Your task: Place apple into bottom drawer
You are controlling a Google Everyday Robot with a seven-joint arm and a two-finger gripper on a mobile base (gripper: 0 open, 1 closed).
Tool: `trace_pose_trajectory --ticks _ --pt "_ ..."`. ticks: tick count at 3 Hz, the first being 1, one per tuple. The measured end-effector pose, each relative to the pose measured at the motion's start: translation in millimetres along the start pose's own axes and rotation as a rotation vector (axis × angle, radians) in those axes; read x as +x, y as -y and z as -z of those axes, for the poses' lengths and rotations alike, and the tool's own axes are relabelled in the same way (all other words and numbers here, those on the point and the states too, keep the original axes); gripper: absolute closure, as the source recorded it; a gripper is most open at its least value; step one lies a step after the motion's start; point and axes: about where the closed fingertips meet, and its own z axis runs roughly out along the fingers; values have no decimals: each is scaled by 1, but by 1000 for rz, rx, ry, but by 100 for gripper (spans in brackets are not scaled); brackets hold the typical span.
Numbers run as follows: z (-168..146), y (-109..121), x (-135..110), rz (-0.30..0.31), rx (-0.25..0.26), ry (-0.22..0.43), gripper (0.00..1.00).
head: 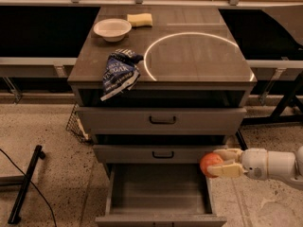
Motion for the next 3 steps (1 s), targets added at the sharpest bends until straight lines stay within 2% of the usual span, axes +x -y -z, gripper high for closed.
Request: trace_pose_trajectory --ticks 1,2,3 --pt "0 0 0 0 0 0 100" --pt "-44 13 34 -41 -70 23 100" --pt "-88 33 68 -47 -72 61 100"
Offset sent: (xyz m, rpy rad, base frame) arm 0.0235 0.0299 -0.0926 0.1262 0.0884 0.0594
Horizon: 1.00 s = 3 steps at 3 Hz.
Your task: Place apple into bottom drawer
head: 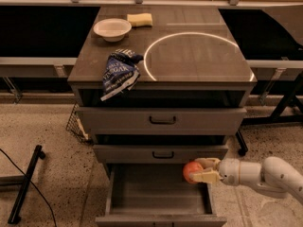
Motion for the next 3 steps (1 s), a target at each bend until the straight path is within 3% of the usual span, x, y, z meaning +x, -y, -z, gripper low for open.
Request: trace_pose_trajectory --ticks 1,2,3 --pt "-21 21 36 5 34 60 100" --pt "-28 20 45 -2 26 64 100" --pt "-41 19 57 -23 -44 40 100"
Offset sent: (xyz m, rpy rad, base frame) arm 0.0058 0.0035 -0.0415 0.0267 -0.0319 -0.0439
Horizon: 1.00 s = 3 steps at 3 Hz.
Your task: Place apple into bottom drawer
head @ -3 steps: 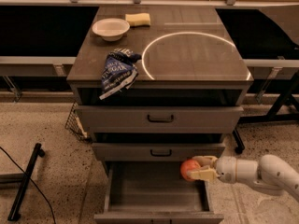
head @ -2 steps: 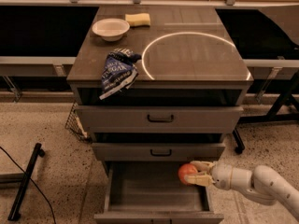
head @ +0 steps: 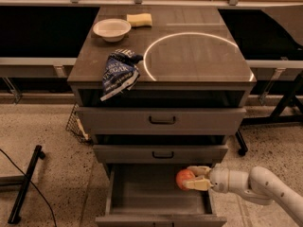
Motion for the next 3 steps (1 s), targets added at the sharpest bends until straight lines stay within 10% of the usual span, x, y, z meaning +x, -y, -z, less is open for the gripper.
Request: trace_pose_trajectory --ticks 3 --pt "-44 78 107 8 115 32 100"
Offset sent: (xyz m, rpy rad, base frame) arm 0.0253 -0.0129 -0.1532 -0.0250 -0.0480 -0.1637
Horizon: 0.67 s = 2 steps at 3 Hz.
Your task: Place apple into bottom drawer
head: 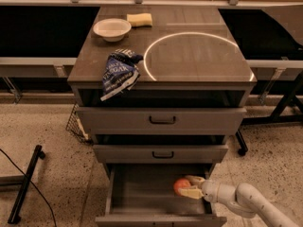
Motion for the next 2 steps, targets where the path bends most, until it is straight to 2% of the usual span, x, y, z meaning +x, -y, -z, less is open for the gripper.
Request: trace_pose_trajectory --ticks 2 --pt "-24 23 30 55 32 -18 100"
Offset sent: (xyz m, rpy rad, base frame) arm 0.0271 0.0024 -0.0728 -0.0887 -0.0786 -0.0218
